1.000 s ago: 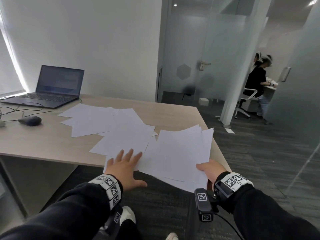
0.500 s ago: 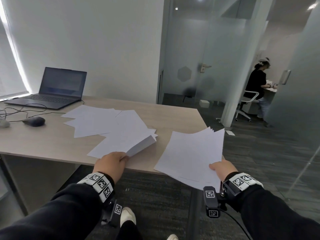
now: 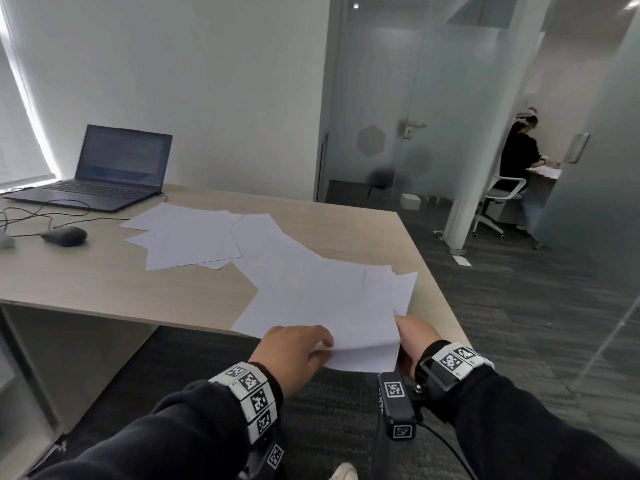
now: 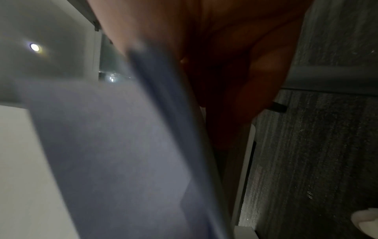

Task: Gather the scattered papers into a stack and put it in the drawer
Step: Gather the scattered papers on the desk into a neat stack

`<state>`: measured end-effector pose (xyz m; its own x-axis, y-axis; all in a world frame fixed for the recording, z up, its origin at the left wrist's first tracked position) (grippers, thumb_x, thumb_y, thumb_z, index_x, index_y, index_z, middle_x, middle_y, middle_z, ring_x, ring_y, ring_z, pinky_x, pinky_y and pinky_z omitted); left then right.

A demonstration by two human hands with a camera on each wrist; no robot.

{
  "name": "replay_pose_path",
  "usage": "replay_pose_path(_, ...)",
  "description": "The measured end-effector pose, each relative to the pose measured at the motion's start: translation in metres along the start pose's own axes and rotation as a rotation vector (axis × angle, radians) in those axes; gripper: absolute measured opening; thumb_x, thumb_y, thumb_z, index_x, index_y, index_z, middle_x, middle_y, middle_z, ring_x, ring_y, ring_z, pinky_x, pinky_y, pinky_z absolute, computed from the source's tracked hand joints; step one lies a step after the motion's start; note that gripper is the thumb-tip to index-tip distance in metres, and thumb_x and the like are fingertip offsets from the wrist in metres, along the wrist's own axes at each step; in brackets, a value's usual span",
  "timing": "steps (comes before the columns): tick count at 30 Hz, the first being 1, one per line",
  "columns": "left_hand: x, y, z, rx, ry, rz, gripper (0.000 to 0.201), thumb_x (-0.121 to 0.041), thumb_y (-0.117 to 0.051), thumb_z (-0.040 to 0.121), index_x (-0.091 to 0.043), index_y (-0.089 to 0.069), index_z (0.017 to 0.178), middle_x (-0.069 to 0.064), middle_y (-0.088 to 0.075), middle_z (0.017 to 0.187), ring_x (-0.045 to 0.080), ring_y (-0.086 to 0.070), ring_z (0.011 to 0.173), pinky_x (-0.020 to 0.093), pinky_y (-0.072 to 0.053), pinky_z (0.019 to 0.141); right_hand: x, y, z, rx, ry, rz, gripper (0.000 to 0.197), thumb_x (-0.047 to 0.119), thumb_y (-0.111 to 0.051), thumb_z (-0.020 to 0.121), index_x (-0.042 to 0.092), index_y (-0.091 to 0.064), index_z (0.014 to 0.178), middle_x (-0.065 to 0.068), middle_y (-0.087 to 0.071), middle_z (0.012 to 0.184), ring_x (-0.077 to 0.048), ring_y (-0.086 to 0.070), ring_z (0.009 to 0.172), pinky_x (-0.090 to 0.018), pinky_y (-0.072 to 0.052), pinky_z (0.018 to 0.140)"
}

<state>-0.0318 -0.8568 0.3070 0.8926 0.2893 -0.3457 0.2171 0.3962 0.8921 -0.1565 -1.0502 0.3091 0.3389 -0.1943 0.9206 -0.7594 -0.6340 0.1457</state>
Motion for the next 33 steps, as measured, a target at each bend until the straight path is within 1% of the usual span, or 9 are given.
replay_pose_path(2,0.002,-0.004,0.000,0.074,-0.038,0.033,0.045,-0.064,-0.044,0.089,-0.038,-0.053,0.123,-0.016,-0.063,0.123,0.010,-0.056,0.114,0.036,-0.039,0.103,0.001,0.001,-0.001,0.000,-0.022,-0.013,0.017,0.017,-0.048,0.095,0.006,-0.059,0.093,-0.011,-0.064,0.083,-0.027,-0.063,0.073,-0.036,-0.055,0.065)
replay_pose_path(4,0.007,-0.005,0.000,0.120,-0.022,0.075,0.071,-0.083,-0.025,0.080,-0.042,-0.043,0.136,-0.019,-0.040,0.150,0.007,-0.031,0.141,0.040,-0.026,0.115,-0.002,0.005,-0.001,-0.018,-0.042,0.071,0.026,0.025,-0.056,0.091,0.002,-0.064,0.102,-0.017,-0.071,0.090,-0.032,-0.069,0.079,-0.045,-0.060,0.069)
replay_pose_path(8,0.030,0.002,0.005,0.129,0.242,0.089,0.088,-0.088,-0.003,0.073,-0.045,-0.020,0.149,-0.011,-0.007,0.163,0.017,-0.001,0.151,0.048,-0.007,0.120,-0.003,0.008,0.004,-0.047,-0.109,0.217,0.053,0.064,-0.045,0.089,0.015,-0.066,0.088,-0.008,-0.072,0.059,-0.028,-0.069,0.058,-0.036,-0.056,0.054)
replay_pose_path(10,0.037,0.002,0.005,0.182,0.314,0.132,0.089,-0.088,-0.004,0.074,-0.043,-0.013,0.151,-0.006,-0.008,0.164,0.021,-0.001,0.151,0.049,-0.005,0.120,-0.002,0.007,0.004,-0.039,-0.119,0.227,0.053,0.063,-0.045,0.089,0.014,-0.066,0.089,-0.008,-0.072,0.062,-0.028,-0.070,0.059,-0.042,-0.059,0.059)
replay_pose_path(12,0.036,-0.002,0.003,0.215,0.281,0.165,0.088,-0.087,-0.007,0.076,-0.042,-0.011,0.152,-0.008,-0.010,0.164,0.019,-0.002,0.151,0.050,-0.003,0.120,-0.001,0.005,0.005,-0.033,-0.062,0.196,0.046,0.051,-0.057,0.088,0.009,-0.068,0.105,-0.013,-0.077,0.090,-0.035,-0.073,0.084,-0.057,-0.055,0.086)
replay_pose_path(15,0.026,-0.007,0.000,0.228,0.196,0.165,0.085,-0.085,-0.010,0.078,-0.043,-0.010,0.152,-0.013,-0.010,0.163,0.013,-0.003,0.150,0.050,-0.004,0.119,0.002,0.002,0.002,-0.022,-0.032,0.081,0.039,0.036,-0.061,0.090,0.003,-0.066,0.109,-0.016,-0.074,0.102,-0.037,-0.069,0.099,-0.055,-0.047,0.100)
replay_pose_path(21,0.009,-0.003,0.005,0.229,0.034,0.050,0.074,-0.078,-0.019,0.085,-0.043,-0.017,0.150,-0.019,-0.031,0.156,0.007,-0.021,0.145,0.046,-0.014,0.116,-0.001,0.004,0.012,0.001,0.043,-0.074,0.015,0.011,-0.071,0.079,0.002,-0.071,0.091,-0.020,-0.074,0.101,-0.039,-0.069,0.098,-0.056,-0.048,0.100)
replay_pose_path(25,0.034,0.011,0.030,0.096,0.216,-0.044,0.073,-0.077,-0.025,0.087,-0.041,-0.021,0.150,-0.016,-0.019,0.160,0.009,-0.018,0.147,0.049,-0.016,0.117,-0.003,0.008,0.017,-0.001,0.071,-0.099,0.013,0.005,-0.070,0.078,0.004,-0.071,0.090,-0.021,-0.074,0.102,-0.039,-0.069,0.097,-0.056,-0.049,0.098)
replay_pose_path(33,0.094,0.016,0.054,0.227,0.457,0.159,0.090,-0.076,-0.029,0.081,-0.030,-0.005,0.155,-0.008,-0.009,0.164,0.020,-0.006,0.151,0.047,-0.010,0.119,-0.003,0.004,0.017,0.052,0.077,-0.127,0.027,0.016,-0.074,0.062,0.010,-0.073,0.088,-0.018,-0.075,0.104,-0.038,-0.070,0.098,-0.054,-0.050,0.098)
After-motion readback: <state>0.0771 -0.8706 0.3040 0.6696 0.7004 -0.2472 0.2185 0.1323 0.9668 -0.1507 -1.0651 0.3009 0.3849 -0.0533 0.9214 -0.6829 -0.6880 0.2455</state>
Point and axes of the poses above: each hand's wrist, its own z-axis towards the middle knuckle, its own y-axis out of the back of the hand, x = y × z, the point moved 2 cm from there along z, towards the middle knuckle
